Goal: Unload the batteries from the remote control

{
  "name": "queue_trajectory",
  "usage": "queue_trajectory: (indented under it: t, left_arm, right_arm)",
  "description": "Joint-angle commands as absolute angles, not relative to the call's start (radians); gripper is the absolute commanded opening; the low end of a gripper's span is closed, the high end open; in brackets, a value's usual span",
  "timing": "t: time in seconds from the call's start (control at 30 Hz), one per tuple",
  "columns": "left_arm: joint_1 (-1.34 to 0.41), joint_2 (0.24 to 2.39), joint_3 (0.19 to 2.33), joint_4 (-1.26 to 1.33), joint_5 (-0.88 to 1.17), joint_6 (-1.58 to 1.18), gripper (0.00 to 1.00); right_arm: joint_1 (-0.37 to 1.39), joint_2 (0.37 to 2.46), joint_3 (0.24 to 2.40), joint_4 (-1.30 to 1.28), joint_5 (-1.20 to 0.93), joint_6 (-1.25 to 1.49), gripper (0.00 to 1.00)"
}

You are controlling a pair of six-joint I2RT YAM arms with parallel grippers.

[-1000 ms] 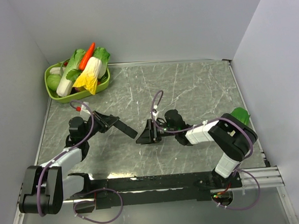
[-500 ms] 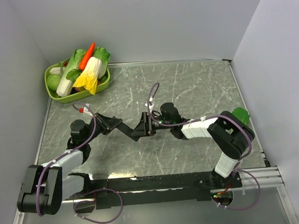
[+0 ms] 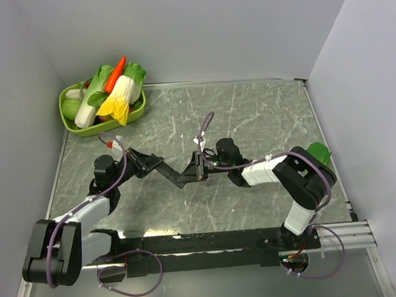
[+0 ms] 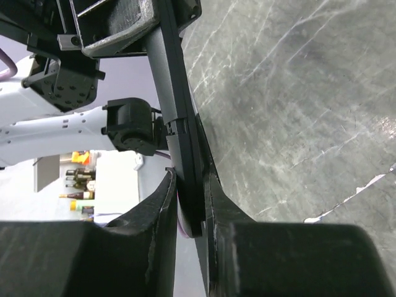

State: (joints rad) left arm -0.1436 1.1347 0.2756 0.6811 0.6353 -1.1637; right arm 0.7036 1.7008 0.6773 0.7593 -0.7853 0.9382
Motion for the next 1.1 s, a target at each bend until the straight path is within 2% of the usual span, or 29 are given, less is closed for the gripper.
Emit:
queue_trajectory:
  t: [0.0,0.07,0.1,0.13,0.2,0.3,0.33,0.4,0.53,0.57,0.6,0.67,0.77,0.9,0.97,1.0,1.07]
  left_arm:
    - [-0.143,1.112,0.327,0.67,0.586,-1.084,0.01]
    - [-0.143,1.121,0.316,0.692,0.591,-1.1,0.01]
    - [-0.143,1.124,0.314,0.718,0.597,-1.106,0.01]
    - [-0.143,1.14,0.311,0.733,0.604,-1.121,0.01]
    - [-0.143,1.16,0.307,0.79,0.632,-1.143,0.01]
    - [-0.143,1.192,0.299,0.83,0.65,-1.178,0.01]
    - [-0.143,1.193,0.299,0.831,0.649,-1.18,0.01]
    - [-0.141,1.183,0.302,0.81,0.637,-1.167,0.01]
    - [-0.14,1.161,0.316,0.744,0.594,-1.111,0.01]
    - [-0.14,1.161,0.316,0.746,0.595,-1.109,0.01]
    - [-0.14,1.164,0.318,0.75,0.601,-1.111,0.01]
    - [-0.14,1.167,0.319,0.755,0.612,-1.115,0.01]
    - [-0.138,1.169,0.321,0.735,0.614,-1.111,0.01]
    - [-0.123,1.183,0.318,0.758,0.641,-1.123,0.01]
    - [-0.123,1.189,0.327,0.759,0.646,-1.124,0.01]
    - [-0.123,1.195,0.328,0.767,0.65,-1.132,0.01]
    - [-0.123,1.2,0.333,0.772,0.658,-1.138,0.01]
  right_arm:
    - [0.689,1.703,0.609,0.75,-0.722,0.931,0.11]
    - [0.686,1.707,0.595,0.781,-0.735,0.942,0.11]
    - [0.686,1.715,0.592,0.796,-0.745,0.949,0.13]
    - [0.686,1.715,0.589,0.808,-0.762,0.953,0.23]
    - [0.686,1.704,0.571,0.824,-0.761,0.945,0.27]
    - [0.686,1.675,0.555,0.784,-0.746,0.917,0.17]
    - [0.686,1.668,0.551,0.779,-0.744,0.913,0.08]
    - [0.687,1.649,0.54,0.728,-0.729,0.899,0.03]
    - [0.686,1.643,0.535,0.713,-0.722,0.887,0.24]
    - [0.684,1.647,0.526,0.725,-0.729,0.888,0.24]
    - [0.686,1.652,0.526,0.733,-0.742,0.893,0.23]
    - [0.681,1.658,0.528,0.745,-0.752,0.896,0.12]
    - [0.675,1.67,0.523,0.802,-0.784,0.928,0.06]
    - [0.669,1.661,0.512,0.833,-0.813,0.931,0.33]
    - [0.666,1.638,0.508,0.798,-0.795,0.911,0.29]
    - [0.663,1.631,0.508,0.784,-0.79,0.904,0.16]
    - [0.661,1.621,0.515,0.762,-0.793,0.89,0.05]
